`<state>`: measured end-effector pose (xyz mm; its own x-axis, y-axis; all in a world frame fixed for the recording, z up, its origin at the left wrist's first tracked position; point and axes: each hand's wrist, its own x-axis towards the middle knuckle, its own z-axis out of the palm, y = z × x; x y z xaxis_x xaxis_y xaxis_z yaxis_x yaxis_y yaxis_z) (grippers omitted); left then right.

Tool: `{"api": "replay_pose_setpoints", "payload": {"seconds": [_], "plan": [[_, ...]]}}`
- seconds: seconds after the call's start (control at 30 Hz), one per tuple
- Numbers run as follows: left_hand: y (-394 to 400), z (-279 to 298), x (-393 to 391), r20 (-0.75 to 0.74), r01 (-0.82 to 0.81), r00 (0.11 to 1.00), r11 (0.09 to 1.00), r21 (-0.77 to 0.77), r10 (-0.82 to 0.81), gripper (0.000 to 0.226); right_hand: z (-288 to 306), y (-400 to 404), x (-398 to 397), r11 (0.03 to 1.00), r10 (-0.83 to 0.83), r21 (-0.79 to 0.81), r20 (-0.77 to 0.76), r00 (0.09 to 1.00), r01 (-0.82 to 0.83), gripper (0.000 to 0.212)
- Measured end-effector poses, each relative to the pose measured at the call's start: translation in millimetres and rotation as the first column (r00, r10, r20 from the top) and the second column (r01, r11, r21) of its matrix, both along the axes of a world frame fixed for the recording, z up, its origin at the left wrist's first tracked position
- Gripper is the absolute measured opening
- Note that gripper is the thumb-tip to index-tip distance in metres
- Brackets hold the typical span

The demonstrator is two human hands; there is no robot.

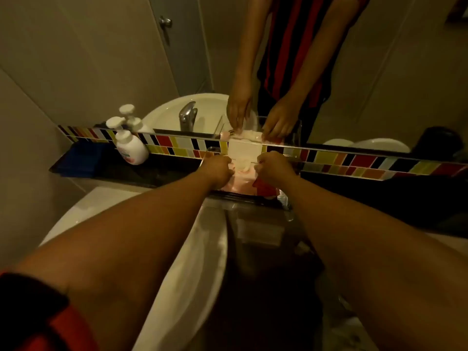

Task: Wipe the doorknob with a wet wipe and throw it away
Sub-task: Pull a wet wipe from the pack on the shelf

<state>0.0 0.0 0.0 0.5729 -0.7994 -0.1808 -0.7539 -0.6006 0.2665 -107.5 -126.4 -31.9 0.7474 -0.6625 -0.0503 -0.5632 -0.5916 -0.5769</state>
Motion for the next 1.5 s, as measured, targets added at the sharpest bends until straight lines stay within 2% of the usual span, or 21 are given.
{"api": "replay_pose_setpoints", "payload": {"seconds": [0.13,0.2,0.3,0.4,0.5,0.6,0.77,0.87,0.97,1.07,1.23,1.37,1.5], "plan": [[-13.0,-19.1,7.6,-0.145,-0.115,0.985,0.985,-0.131,0.096,0.036,-19.8,0.0,11.1,0.976,-0.109,0.196,0.093,0.99,0.089,0.032],[-18.9,-28.2,8.7,-0.237,-0.171,0.962,0.975,-0.14,0.134,0.037,-27.8,0.8,14.5,0.961,-0.14,0.257,0.119,0.983,0.106,0.029],[-26.2,-38.6,9.1,-0.262,-0.197,0.953,0.965,-0.17,0.149,0.026,-33.9,-0.2,16.1,0.932,-0.206,0.328,0.132,0.97,0.153,0.019],[-27.9,-40.1,8.7,-0.274,-0.222,0.949,0.949,-0.224,0.158,0.015,-31.0,0.5,19.1,0.941,-0.198,0.304,0.135,0.971,0.15,0.012],[-23.7,-28.7,10.8,-0.3,-0.248,0.939,0.934,-0.257,0.167,0.011,-16.3,-0.2,20.3,0.964,-0.185,0.219,0.155,0.97,0.149,0.014],[-18.4,-4.6,15.5,-0.333,-0.287,0.926,0.903,-0.319,0.176,0.019,7.1,-0.3,20.9,0.964,-0.169,0.239,0.208,0.963,0.117,0.017],[-2.7,42.7,15.8,-0.409,-0.341,0.896,0.859,-0.382,0.174,0.012,53.8,10.9,18.8,0.95,-0.187,0.301,0.312,0.931,0.09,0.023],[14.9,64.2,11.5,-0.488,-0.385,0.857,0.838,-0.388,0.167,0.008,75.2,25.5,16.6,0.899,-0.218,0.435,0.34,0.915,0.053,0.017],[39.2,78.0,8.1,-0.537,-0.444,0.822,0.804,-0.395,0.19,0.008,95.6,47.6,14.9,0.806,-0.258,0.592,0.344,0.903,0.006,0.01],[65.5,83.5,6.9,-0.57,-0.461,0.801,0.796,-0.392,0.183,0.024,105.9,67.3,15.0,0.757,-0.276,0.652,0.359,0.892,-0.029,0.007],[119.9,91.4,7.3,-0.578,-0.495,0.787,0.779,-0.384,0.215,0.017,115.7,102.8,23.1,0.709,-0.199,0.689,0.404,0.893,-0.153,0.017],[175.3,103.5,10.7,-0.676,-0.618,0.692,0.694,-0.371,0.255,0.024,130.4,145.3,39.6,0.663,-0.089,0.71,0.391,0.916,-0.238,0.019],[237.9,119.6,7.6,-0.772,-0.737,0.577,0.579,-0.35,0.268,0.021,140.0,205.4,57.5,0.64,0.038,0.688,0.416,0.908,-0.342,0.017]]}}
